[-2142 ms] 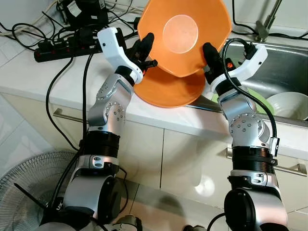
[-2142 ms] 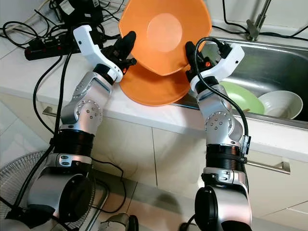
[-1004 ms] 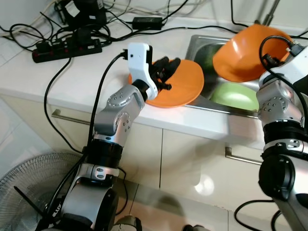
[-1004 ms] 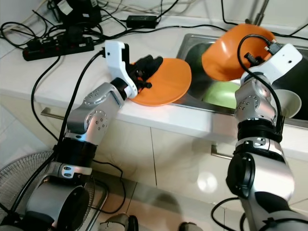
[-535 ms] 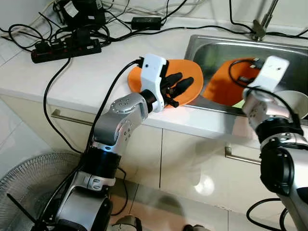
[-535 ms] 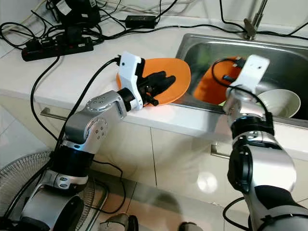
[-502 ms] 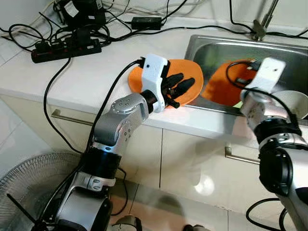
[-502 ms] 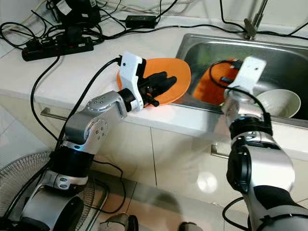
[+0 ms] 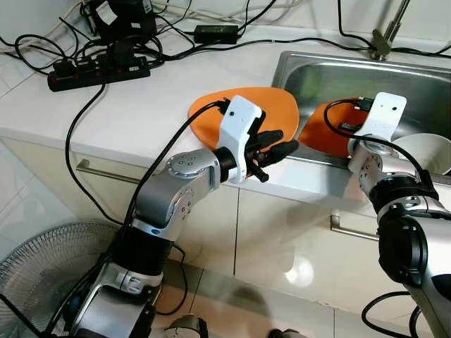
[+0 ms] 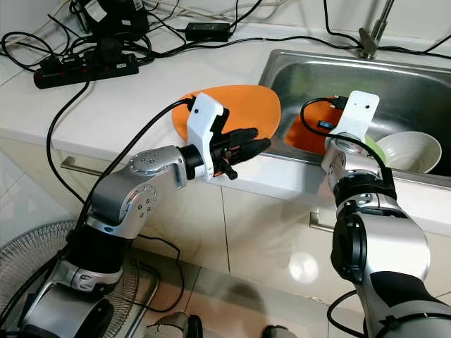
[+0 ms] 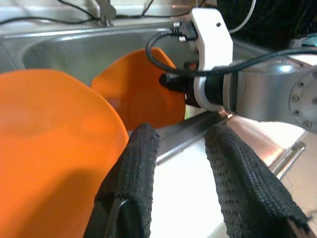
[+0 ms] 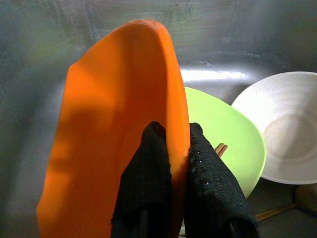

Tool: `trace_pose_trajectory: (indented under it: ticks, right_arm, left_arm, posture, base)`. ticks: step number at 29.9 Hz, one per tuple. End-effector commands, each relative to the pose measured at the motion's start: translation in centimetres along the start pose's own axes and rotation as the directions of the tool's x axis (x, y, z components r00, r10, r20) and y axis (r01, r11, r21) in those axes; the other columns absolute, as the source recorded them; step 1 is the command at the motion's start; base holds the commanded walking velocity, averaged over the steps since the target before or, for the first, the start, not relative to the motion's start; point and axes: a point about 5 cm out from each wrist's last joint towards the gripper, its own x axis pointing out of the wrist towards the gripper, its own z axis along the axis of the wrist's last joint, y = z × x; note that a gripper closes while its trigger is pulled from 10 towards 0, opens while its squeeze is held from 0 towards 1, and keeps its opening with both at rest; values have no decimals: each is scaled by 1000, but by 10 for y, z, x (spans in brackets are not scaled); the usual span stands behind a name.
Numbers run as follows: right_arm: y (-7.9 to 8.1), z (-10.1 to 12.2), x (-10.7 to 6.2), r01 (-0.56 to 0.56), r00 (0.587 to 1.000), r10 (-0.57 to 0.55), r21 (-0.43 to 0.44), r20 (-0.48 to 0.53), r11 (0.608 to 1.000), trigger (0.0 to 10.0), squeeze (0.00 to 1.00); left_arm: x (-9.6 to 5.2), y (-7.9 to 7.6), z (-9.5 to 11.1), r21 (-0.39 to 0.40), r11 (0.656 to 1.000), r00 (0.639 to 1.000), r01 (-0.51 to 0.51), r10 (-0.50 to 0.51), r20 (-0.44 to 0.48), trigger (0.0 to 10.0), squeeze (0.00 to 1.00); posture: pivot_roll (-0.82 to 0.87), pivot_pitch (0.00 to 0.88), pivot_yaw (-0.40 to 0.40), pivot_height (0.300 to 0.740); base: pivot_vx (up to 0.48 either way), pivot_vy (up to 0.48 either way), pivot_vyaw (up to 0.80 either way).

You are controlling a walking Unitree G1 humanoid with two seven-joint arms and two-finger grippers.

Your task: Kitchen organization

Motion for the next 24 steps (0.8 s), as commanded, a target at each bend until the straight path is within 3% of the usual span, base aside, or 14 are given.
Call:
trace_pose_trajectory:
  ticks: [1,7,8,9,10,14,17,18,19,20,24]
  right_arm:
    - [2,1,0,-9,1000,9,-7,3,1000,10000,0]
    - [4,-4,-1,-20,1000,20,3,-17,1000,10000,0]
    - [5,-6,-1,-25,999,25,8,-22,1000,10000,745]
    - [5,-6,-1,-27,999,27,9,-24,1000,10000,745]
    - [5,-7,-1,-29,999,30,10,-27,1000,10000,988]
    - [7,-10,-1,-37,999,38,13,-38,999,10000,992]
    - [8,-11,-2,-44,998,45,16,-42,999,10000,976]
    - [8,-11,-2,-47,998,48,16,-44,999,10000,906]
    - [9,-11,-2,-50,998,51,16,-44,999,10000,678]
    - [9,-11,-2,-54,998,55,18,-42,998,10000,0]
    - [15,8,-3,-81,996,77,77,52,994,10000,0]
  left_arm:
    - [-1,-3,-3,8,1000,1000,15,-15,-24,10000,0]
    - [-2,-4,-4,9,1000,999,20,-20,-36,10000,0]
    - [-2,-4,-5,11,1000,999,17,-17,-43,10000,0]
    - [-2,-3,-5,11,1000,999,16,-15,-46,10000,0]
    - [-2,-3,-5,12,1000,999,14,-13,-48,10000,0]
    - [-2,-3,-6,12,1000,999,15,-14,-52,10000,0]
    - [-3,-3,-6,13,1000,998,16,-15,-54,10000,0]
    - [-3,-3,-6,14,1000,998,16,-15,-55,10000,0]
    - [-3,-3,-6,15,1000,998,16,-15,-56,10000,0]
    - [-3,-3,-6,16,1000,998,16,-16,-56,10000,0]
    - [-3,0,-3,25,1000,999,-7,8,-31,10000,0]
  posture:
    - [123,73,22,740]
    - [127,81,24,740]
    - [126,83,24,740]
    - [126,83,24,740]
    - [128,84,24,740]
    - [130,86,24,740]
    - [131,87,24,740]
    - [132,88,24,740]
    - [131,88,24,740]
    - [132,88,25,740]
    - [128,90,24,740]
  base:
    - [0,0,0]
    - [0,0,0]
    - [0,0,0]
    - [0,0,0]
    - [0,0,0]
    - [0,0,0]
    - [0,0,0]
    - [0,0,0]
    - [0,0,0]
    - [0,0,0]
    - [0,0,0]
